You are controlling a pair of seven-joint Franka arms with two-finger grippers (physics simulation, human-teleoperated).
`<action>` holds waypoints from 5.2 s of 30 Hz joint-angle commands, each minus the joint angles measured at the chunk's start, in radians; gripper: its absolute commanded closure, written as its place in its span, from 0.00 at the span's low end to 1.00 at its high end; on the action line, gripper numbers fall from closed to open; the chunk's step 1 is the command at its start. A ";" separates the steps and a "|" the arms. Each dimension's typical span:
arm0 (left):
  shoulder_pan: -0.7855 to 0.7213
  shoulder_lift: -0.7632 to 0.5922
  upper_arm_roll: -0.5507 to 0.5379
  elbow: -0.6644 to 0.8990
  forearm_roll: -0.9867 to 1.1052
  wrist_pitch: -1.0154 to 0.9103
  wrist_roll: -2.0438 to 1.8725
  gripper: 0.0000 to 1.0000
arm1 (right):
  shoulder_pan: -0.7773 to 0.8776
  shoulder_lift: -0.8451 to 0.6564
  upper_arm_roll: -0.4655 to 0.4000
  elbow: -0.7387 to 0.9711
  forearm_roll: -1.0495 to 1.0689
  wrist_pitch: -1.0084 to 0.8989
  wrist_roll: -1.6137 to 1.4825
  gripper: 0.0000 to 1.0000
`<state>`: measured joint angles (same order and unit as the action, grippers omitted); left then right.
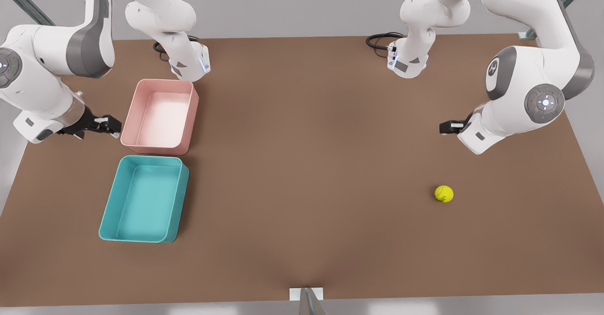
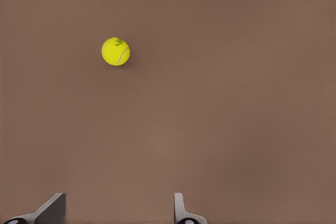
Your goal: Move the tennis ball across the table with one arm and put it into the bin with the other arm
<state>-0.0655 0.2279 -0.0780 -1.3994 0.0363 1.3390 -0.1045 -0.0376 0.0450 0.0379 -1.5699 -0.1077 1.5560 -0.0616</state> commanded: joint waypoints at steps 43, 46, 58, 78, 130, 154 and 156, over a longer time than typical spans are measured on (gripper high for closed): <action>0.200 0.524 0.098 -0.225 0.060 0.836 1.861 0.79 | 0.030 0.073 -0.010 0.085 0.051 -0.048 -0.003 0.00; 0.191 0.524 0.096 -0.225 0.059 0.855 1.801 0.79 | 0.031 0.073 -0.010 0.085 0.051 -0.048 -0.003 0.00; -0.016 0.436 -0.080 -0.132 -0.027 0.593 0.761 0.79 | 0.038 0.075 -0.006 0.080 0.049 -0.048 0.000 0.00; -0.112 0.097 0.035 0.158 -0.062 -0.057 -0.320 0.00 | 0.048 0.078 -0.004 0.087 0.072 -0.047 -0.004 0.00; -0.080 0.126 0.035 0.158 -0.092 -0.116 -0.313 0.00 | 0.504 0.961 -0.021 0.381 0.075 0.650 0.631 0.00; -0.080 0.130 0.035 0.160 -0.092 -0.124 -0.313 0.00 | 0.502 0.958 -0.021 0.373 0.082 0.656 0.614 0.27; -0.080 0.130 0.035 0.158 -0.092 -0.124 -0.313 0.00 | 0.496 0.946 -0.019 0.375 0.086 0.647 0.614 0.27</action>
<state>-0.1458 0.3586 -0.0428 -1.2412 -0.0556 1.2159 -0.4085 0.4604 0.9949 0.0175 -1.1965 -0.0219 2.2108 0.5480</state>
